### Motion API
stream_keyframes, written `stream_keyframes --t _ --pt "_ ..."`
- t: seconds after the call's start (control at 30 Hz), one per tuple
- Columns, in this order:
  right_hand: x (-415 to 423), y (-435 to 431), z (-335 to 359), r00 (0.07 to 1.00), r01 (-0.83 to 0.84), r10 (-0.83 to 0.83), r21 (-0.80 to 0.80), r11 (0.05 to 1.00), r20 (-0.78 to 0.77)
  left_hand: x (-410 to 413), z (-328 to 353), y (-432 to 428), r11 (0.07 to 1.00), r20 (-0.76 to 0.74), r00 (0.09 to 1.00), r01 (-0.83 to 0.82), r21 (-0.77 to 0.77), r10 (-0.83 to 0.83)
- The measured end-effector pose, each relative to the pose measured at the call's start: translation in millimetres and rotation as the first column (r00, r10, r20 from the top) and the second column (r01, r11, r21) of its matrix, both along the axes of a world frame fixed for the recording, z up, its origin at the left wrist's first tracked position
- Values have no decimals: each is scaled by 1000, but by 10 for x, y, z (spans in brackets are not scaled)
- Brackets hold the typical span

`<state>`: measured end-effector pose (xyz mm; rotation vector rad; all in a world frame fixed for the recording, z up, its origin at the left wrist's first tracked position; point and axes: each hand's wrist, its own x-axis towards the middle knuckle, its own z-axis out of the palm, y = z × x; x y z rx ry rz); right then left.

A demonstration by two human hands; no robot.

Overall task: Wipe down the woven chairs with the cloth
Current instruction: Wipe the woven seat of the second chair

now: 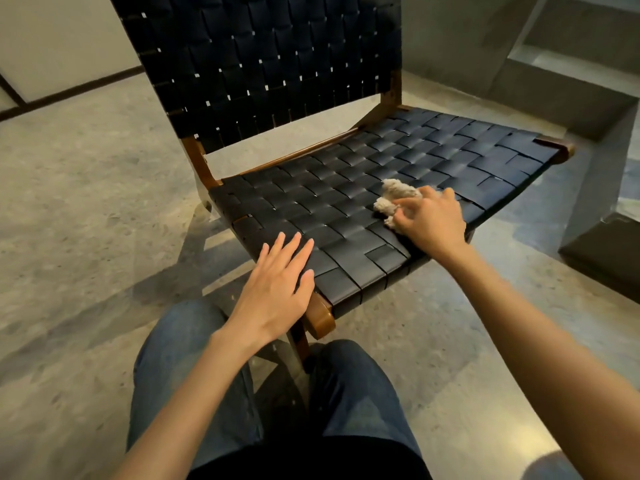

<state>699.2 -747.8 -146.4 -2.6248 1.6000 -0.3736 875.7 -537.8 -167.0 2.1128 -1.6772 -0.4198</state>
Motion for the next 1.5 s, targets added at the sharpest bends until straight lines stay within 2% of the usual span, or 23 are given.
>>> stream_keyframes --t 0.13,0.3,0.4,0.6,0.7,0.83,0.97,1.07,1.17,1.33,1.43,1.5 --pt "192 598 38 984 -121 112 59 991 141 -21 -39 66 998 -49 998 -34 -45 32" --pt "472 1532 57 917 -255 230 37 966 325 12 -105 199 992 -116 992 -70 -105 58" --pt "478 1673 56 902 -264 239 21 964 359 28 -116 264 990 -157 986 -80 -114 62" --pt "157 1461 -160 866 -274 312 -150 950 390 -40 -1 174 992 -145 987 -83 -97 69" --pt "16 1092 -247 892 -142 202 -172 975 404 -108 67 67 996 -117 993 -35 -87 24" --pt "-308 427 -320 893 43 -11 -60 997 450 -213 124 -88 997 -54 998 12 -72 -16" --pt "-556 -106 -295 830 204 -220 88 975 513 -274 159 -228 999 -25 1000 16 -39 -17" --pt "-538 -161 -283 840 273 -294 114 955 456 -272 147 -252 998 -12 1000 -12 -58 11" --pt "-435 116 -305 847 205 -227 99 974 480 -247 115 -203 993 -59 998 -30 -118 23" --pt "-98 1065 -347 829 -75 40 40 996 558 -104 41 -7 984 -200 978 -97 -149 66" --pt "104 1601 -270 807 -236 191 9 972 559 34 -10 169 985 -237 968 -114 -127 81" --pt "176 1821 -205 756 -366 296 3 930 585 131 -33 258 992 -253 967 -53 -112 23"
